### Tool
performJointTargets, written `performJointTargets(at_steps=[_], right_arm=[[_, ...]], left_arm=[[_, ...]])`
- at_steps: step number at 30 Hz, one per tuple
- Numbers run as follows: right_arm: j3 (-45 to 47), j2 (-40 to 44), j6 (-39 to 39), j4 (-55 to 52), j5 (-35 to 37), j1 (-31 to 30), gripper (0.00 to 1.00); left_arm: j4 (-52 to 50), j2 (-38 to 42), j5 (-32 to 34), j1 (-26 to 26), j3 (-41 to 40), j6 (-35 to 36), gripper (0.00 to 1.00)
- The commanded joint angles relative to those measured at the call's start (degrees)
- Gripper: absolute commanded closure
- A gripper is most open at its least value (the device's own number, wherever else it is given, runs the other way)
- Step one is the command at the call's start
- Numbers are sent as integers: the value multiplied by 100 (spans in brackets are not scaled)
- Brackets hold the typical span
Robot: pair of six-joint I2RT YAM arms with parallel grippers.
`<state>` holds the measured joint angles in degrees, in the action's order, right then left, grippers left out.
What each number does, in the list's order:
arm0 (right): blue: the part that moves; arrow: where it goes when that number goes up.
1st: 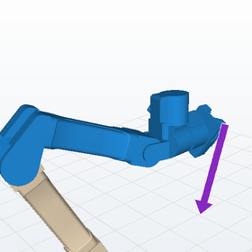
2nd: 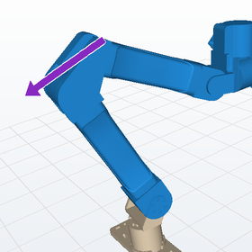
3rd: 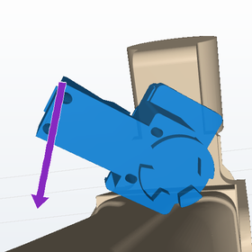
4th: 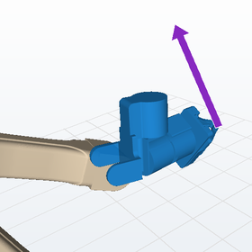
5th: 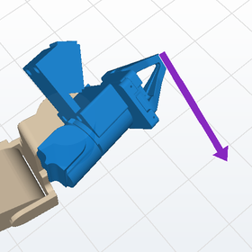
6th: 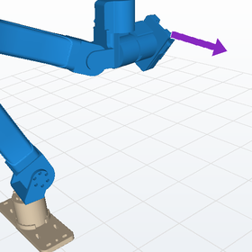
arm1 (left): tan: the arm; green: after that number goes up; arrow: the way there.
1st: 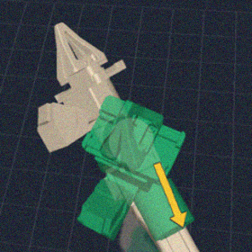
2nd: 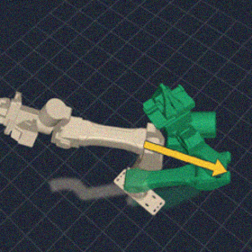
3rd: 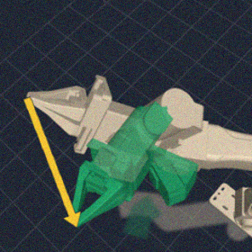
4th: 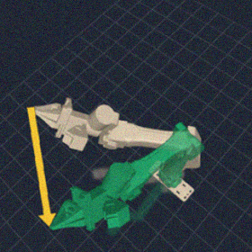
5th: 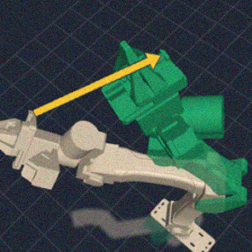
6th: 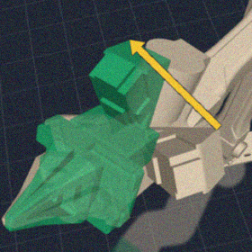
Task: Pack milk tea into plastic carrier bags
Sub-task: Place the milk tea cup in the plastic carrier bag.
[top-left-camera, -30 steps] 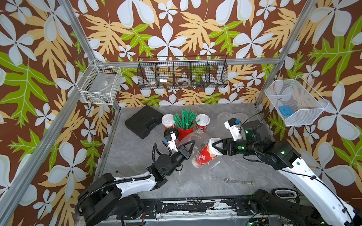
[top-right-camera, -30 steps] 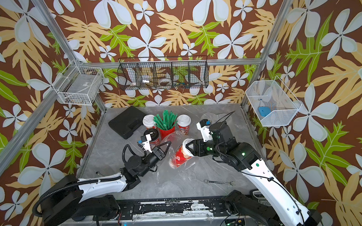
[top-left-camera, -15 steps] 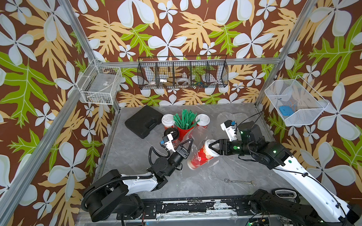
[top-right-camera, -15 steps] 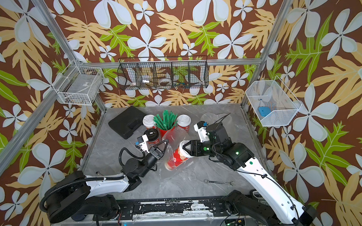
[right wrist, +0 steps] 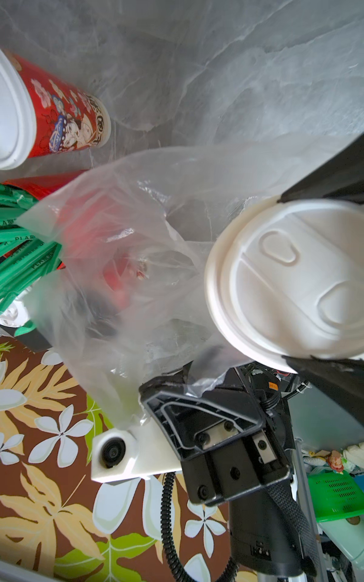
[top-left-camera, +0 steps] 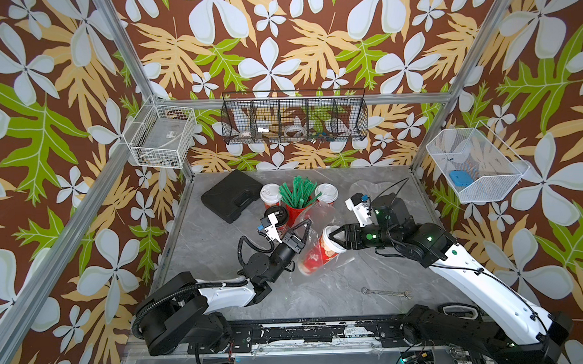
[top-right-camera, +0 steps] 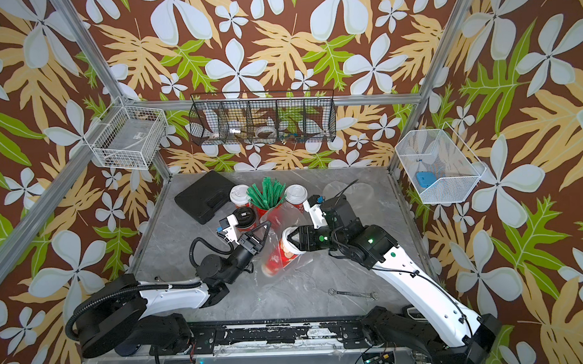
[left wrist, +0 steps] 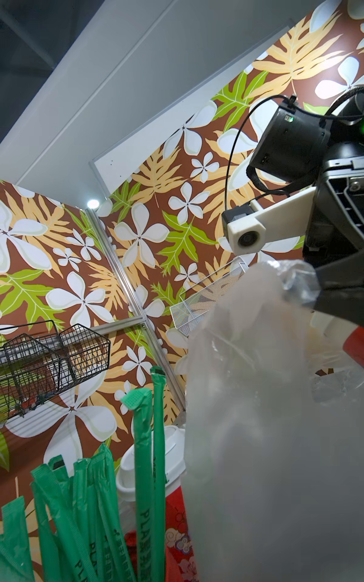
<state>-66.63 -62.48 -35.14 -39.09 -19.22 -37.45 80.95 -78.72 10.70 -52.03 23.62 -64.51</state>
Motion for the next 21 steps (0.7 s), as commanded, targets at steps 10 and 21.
performJointTargets(at_steps=[10,21], right_arm=[[-16,-362,3,392,910,-819,43],[106,-675,-55,523,1426,-1410,43]], left_arm=[[783,-171,375,-110,3,-508,100],[938,-6,654,-141,-136,-588,100]])
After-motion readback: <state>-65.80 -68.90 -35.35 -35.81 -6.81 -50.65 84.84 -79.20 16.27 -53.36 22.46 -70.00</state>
